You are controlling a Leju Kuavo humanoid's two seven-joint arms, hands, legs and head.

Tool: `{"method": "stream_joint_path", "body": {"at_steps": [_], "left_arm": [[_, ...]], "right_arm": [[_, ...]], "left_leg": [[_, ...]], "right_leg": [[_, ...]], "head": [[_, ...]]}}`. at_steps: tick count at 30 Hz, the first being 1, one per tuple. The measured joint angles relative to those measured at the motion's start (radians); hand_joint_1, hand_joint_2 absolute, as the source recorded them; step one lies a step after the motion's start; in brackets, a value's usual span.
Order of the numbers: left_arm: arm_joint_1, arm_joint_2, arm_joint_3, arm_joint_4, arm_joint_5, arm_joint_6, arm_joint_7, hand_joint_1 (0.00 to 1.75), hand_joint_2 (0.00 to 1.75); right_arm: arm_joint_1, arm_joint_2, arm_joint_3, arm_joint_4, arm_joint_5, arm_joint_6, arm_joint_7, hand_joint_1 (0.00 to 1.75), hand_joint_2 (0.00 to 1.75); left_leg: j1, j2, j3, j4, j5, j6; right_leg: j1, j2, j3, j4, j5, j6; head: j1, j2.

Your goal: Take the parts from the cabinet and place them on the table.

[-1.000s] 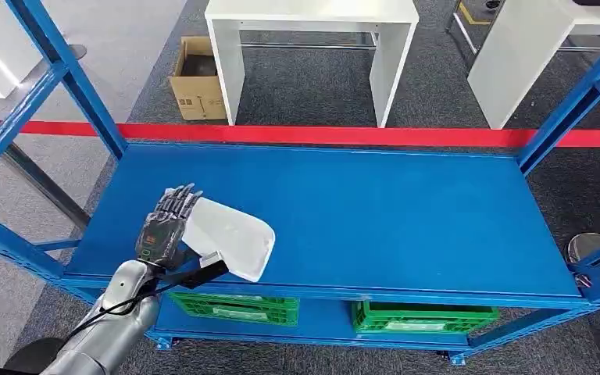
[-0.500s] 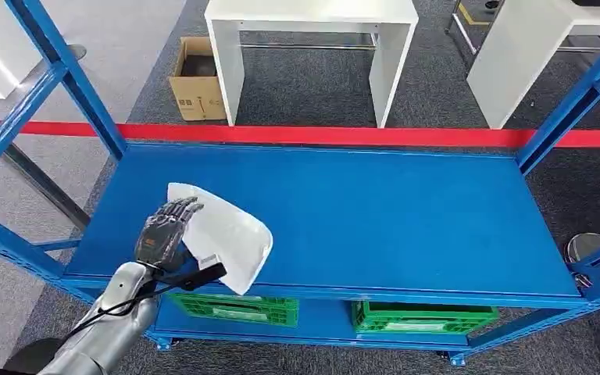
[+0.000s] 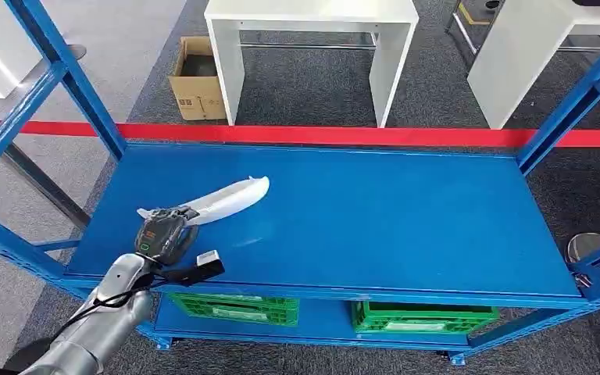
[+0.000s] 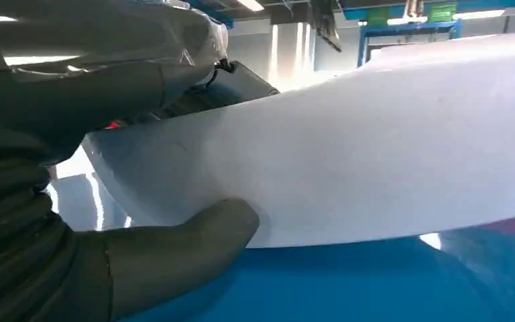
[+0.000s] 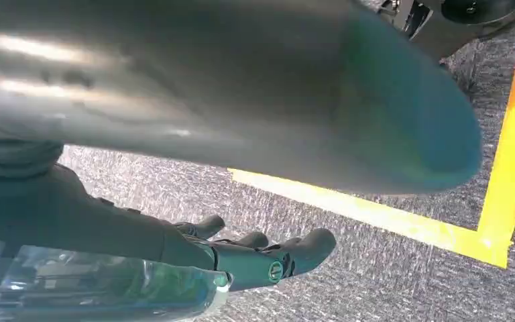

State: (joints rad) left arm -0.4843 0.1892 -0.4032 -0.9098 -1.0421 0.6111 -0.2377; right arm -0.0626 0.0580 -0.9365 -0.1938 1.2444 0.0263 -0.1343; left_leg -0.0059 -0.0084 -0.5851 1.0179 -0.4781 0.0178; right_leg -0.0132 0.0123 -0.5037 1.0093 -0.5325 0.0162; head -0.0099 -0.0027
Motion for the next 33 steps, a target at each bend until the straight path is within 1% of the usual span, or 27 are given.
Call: {"method": "stream_joint_path", "body": {"at_steps": [2, 4, 7, 10, 13, 16, 19, 21, 24, 28, 31, 32, 33], "left_arm": [[-0.017, 0.011, -0.015, 0.023, 0.03, 0.016, -0.019, 1.75, 1.75], [-0.027, 0.016, -0.024, 0.042, 0.042, 0.031, -0.022, 1.75, 1.75], [-0.024, 0.015, -0.039, 0.048, 0.012, 0.053, 0.019, 1.75, 1.75], [-0.021, 0.013, -0.049, 0.039, -0.023, 0.047, 0.055, 1.75, 1.75], [-0.02, 0.013, -0.05, 0.028, -0.035, 0.041, 0.066, 1.75, 1.75], [-0.013, 0.013, -0.048, 0.012, -0.026, 0.044, 0.059, 1.75, 1.75], [0.007, 0.015, -0.04, -0.017, 0.007, 0.065, 0.025, 1.75, 1.75], [0.017, 0.017, -0.031, -0.049, 0.043, 0.082, -0.013, 1.75, 1.75], [0.034, 0.019, -0.003, -0.113, 0.089, 0.088, -0.076, 1.75, 1.75], [0.048, 0.02, 0.018, -0.165, 0.093, 0.088, -0.091, 1.75, 1.75], [0.053, 0.02, 0.026, -0.183, 0.094, 0.088, -0.093, 1.75, 1.75], [0.055, 0.021, 0.028, -0.188, 0.106, 0.088, -0.103, 1.75, 1.75], [0.062, 0.021, 0.031, -0.197, 0.132, 0.088, -0.126, 1.75, 1.75]], "right_arm": [[-0.002, 0.001, 0.0, 0.0, 0.0, -0.002, 0.0, 0.0, 0.0], [-0.002, 0.002, 0.0, 0.0, 0.003, -0.003, 0.001, 0.0, 0.0], [-0.002, 0.003, 0.0, 0.0, 0.006, -0.003, 0.001, 0.0, 0.0], [-0.003, 0.003, 0.0, 0.0, 0.009, -0.003, -0.005, 0.0, 0.0], [-0.003, 0.003, 0.0, 0.0, 0.01, -0.003, -0.006, 0.0, 0.0], [-0.004, 0.003, 0.0, 0.0, 0.012, -0.004, -0.006, 0.0, 0.0], [-0.003, 0.003, 0.0, 0.0, 0.012, -0.005, -0.007, 0.0, 0.0], [-0.003, 0.003, 0.0, 0.0, 0.013, -0.006, -0.007, 0.0, 0.0], [-0.003, 0.003, 0.0, 0.0, 0.016, -0.007, -0.009, 0.0, 0.0], [-0.003, 0.004, 0.0, 0.0, 0.016, -0.008, -0.01, 0.0, 0.0], [-0.004, 0.004, 0.0, 0.0, 0.016, -0.008, -0.011, 0.0, 0.0], [-0.004, 0.004, 0.0, 0.0, 0.017, -0.008, -0.011, 0.0, 0.0], [-0.004, 0.004, 0.0, 0.0, 0.018, -0.008, -0.013, 0.0, 0.0]], "left_leg": [[0.0, 0.0, 0.0, 0.0, 0.0, 0.0], [0.0, 0.0, 0.0, 0.0, 0.0, 0.0], [0.0, 0.0, 0.0, 0.0, 0.0, 0.0], [0.0, 0.0, 0.0, 0.0, 0.0, 0.0], [0.0, 0.0, 0.0, 0.0, 0.0, 0.0], [0.0, 0.0, 0.0, 0.0, 0.0, 0.0], [0.0, 0.0, 0.0, 0.0, 0.0, 0.0], [0.0, 0.0, -0.001, 0.0, 0.0, 0.0], [0.0, 0.0, -0.001, 0.0, 0.0, 0.0], [0.0, 0.0, -0.002, 0.0, 0.0, 0.0], [0.0, 0.0, -0.002, 0.0, 0.0, 0.0], [0.0, 0.0, -0.002, 0.0, 0.0, 0.0], [0.0, 0.0, -0.002, 0.0, 0.0, 0.0]], "right_leg": [[0.0, 0.0, 0.0, 0.0, 0.0, 0.0], [0.0, 0.0, 0.0, 0.0, 0.0, 0.0], [0.0, 0.0, 0.0, 0.0, 0.0, 0.0], [0.0, 0.0, 0.0, 0.0, 0.0, 0.0], [0.0, 0.0, 0.0, 0.0, 0.0, 0.0], [0.0, 0.0, 0.0, 0.0, 0.0, 0.0], [0.0, 0.0, 0.0, 0.0, 0.0, 0.0], [0.0, 0.0, 0.0, 0.0, 0.0, 0.0], [0.0, 0.0, 0.0, 0.0, 0.0, 0.0], [0.0, 0.0, -0.001, 0.0, 0.0, 0.0], [0.0, 0.0, -0.001, 0.0, 0.0, 0.0], [0.0, 0.0, -0.001, 0.0, 0.0, 0.0], [0.0, 0.0, -0.001, 0.0, 0.0, 0.0]], "head": [[0.0, 0.0], [0.0, 0.0], [0.0, 0.0], [0.0, 0.0], [0.0, 0.0], [0.0, 0.0], [0.0, 0.0], [0.0, 0.0], [0.0, 0.0], [0.0, 0.0], [0.0, 0.0], [0.0, 0.0], [0.0, 0.0]]}}
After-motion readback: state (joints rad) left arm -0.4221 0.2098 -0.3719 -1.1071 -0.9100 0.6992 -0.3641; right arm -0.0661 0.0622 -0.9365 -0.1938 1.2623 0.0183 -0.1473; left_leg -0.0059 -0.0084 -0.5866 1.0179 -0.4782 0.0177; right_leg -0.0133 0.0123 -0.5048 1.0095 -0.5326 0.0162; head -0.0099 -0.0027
